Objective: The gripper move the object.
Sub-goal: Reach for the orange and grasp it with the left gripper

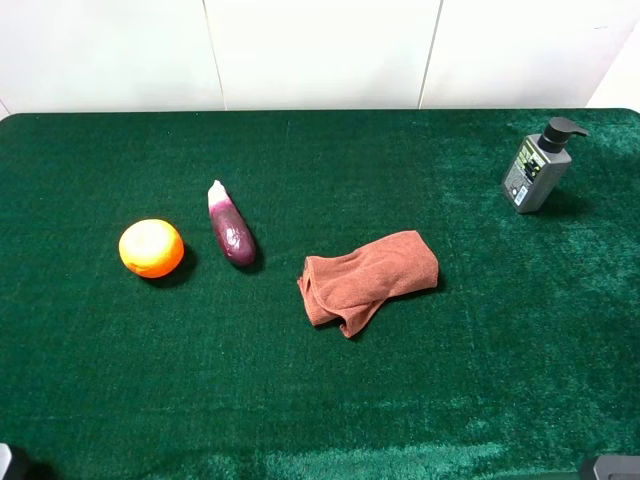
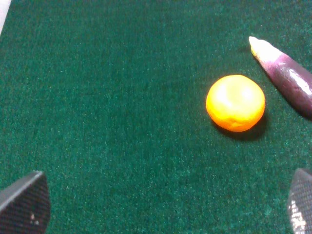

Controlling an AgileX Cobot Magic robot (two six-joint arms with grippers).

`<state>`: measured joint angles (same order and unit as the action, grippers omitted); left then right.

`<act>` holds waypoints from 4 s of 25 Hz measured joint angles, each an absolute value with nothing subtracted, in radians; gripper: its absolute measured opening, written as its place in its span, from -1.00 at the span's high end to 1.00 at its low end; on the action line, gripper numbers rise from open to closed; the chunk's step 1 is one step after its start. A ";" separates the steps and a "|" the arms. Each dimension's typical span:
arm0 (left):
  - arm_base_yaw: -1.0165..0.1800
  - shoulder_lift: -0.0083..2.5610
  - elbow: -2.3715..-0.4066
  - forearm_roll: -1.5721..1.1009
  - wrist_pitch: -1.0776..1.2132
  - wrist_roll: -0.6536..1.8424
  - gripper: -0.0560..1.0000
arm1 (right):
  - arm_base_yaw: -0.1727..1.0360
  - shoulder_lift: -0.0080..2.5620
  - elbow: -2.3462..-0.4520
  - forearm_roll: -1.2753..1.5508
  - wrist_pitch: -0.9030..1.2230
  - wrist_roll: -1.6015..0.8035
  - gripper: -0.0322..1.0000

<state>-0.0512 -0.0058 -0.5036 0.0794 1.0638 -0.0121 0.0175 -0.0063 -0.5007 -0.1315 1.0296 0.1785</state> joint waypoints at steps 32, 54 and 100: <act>-0.051 0.701 -0.718 0.000 1.063 0.139 -0.98 | 0.017 -0.006 -0.501 -0.131 1.030 0.179 -0.34; -0.223 1.234 -0.783 0.017 0.858 0.226 -0.98 | 0.017 -0.006 -0.501 -0.131 1.030 0.179 -0.33; -0.271 1.805 -0.785 -0.189 0.363 0.601 -0.98 | 0.017 -0.006 -0.501 -0.131 1.030 0.179 -0.33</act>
<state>-0.2709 1.8054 -0.7845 -0.1891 0.3631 0.6011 0.0175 -0.0063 -0.5007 -0.1315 1.0296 0.1785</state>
